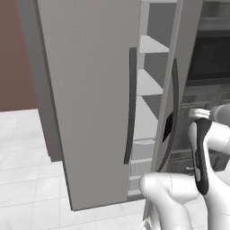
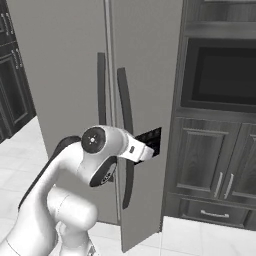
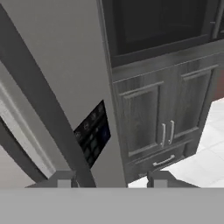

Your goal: Take the donut and cupcake from the fridge and place them on the empty tray on the dining counter.

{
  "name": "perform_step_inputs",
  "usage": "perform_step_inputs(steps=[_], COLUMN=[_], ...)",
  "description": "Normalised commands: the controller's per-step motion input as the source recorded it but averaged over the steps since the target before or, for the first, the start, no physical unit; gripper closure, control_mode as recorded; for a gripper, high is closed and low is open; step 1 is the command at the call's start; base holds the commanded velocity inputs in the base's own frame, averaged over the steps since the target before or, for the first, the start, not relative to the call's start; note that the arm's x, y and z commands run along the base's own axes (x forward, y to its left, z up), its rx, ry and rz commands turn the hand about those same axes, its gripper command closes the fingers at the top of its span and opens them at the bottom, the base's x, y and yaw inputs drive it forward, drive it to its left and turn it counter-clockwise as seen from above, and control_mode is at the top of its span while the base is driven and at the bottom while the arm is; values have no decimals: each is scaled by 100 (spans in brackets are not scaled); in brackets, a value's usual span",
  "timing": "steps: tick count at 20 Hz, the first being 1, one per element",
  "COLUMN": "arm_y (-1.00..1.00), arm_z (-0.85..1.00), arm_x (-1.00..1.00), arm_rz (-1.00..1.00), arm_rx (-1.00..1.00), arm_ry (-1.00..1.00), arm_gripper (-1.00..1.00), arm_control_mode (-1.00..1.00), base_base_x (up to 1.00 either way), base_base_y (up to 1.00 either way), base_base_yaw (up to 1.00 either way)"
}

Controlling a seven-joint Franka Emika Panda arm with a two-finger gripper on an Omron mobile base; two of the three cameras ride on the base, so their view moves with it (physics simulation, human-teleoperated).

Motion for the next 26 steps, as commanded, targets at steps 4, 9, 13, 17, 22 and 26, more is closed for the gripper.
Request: perform_step_inputs(steps=[4, 9, 13, 17, 22, 26], arm_y=[98, 100, 100, 94, 39, 0], arm_z=[74, 45, 6, 1, 0, 0], arm_x=[-49, -10, 2, 0, 12, 0], arm_rz=[2, 6, 13, 8, 0, -1], arm_rx=[-27, -39, -39, -29, -12, -8], arm_ry=[-4, 5, 12, 24, 26, 14], arm_gripper=[-100, -100, -100, -100, -100, -100], arm_control_mode=[-100, -100, -100, -100, -100, -100], base_base_x=[0, 0, 0, 0, 0, 0], base_base_y=[0, 0, 0, 0, 0, 0], base_base_yaw=[0, 0, 0, 0, 0, 0])
